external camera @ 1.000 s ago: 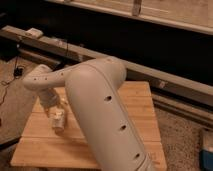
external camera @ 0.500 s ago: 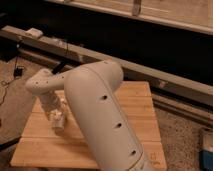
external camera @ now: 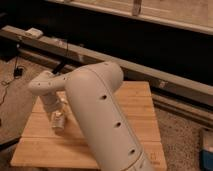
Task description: Place the bottle in the ceramic bowl
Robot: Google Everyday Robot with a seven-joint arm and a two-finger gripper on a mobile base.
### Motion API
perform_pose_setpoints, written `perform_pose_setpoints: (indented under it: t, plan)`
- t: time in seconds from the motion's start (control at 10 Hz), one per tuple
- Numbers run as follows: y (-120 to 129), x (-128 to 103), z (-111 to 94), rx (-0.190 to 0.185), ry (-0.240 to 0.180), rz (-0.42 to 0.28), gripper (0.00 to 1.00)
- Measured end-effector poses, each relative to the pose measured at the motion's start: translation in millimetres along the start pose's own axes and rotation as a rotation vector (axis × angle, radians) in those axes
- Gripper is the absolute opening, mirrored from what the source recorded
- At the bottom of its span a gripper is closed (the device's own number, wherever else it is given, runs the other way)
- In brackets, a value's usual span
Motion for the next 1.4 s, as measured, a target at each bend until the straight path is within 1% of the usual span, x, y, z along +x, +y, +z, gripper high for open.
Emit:
perform_pose_setpoints:
  t: [0.1,0.3,0.4,0.5,0.6,0.7,0.8,0.9,1.1,1.3,1.4]
  plan:
    - [-1,0,3,0.005,0.004,-0.003,0.63]
    - [0,2,6,0.013,0.010,-0.015,0.46]
    - [1,3,6,0.014,0.011,-0.023,0.34]
    - [1,4,5,0.015,0.010,-0.027,0.26]
    - [0,6,1,0.015,0.005,-0.030,0.13]
    - [-2,10,-2,0.013,0.002,-0.033,0.06]
    - [-5,14,-11,0.007,-0.008,-0.033,0.01]
    - [-8,18,-22,-0.004,-0.020,-0.033,0.00]
    - [-16,29,-52,-0.026,-0.052,-0.032,0.00]
    - [-33,43,-83,-0.039,-0.089,-0.022,0.00]
    - [-46,49,-94,-0.040,-0.105,-0.005,0.00]
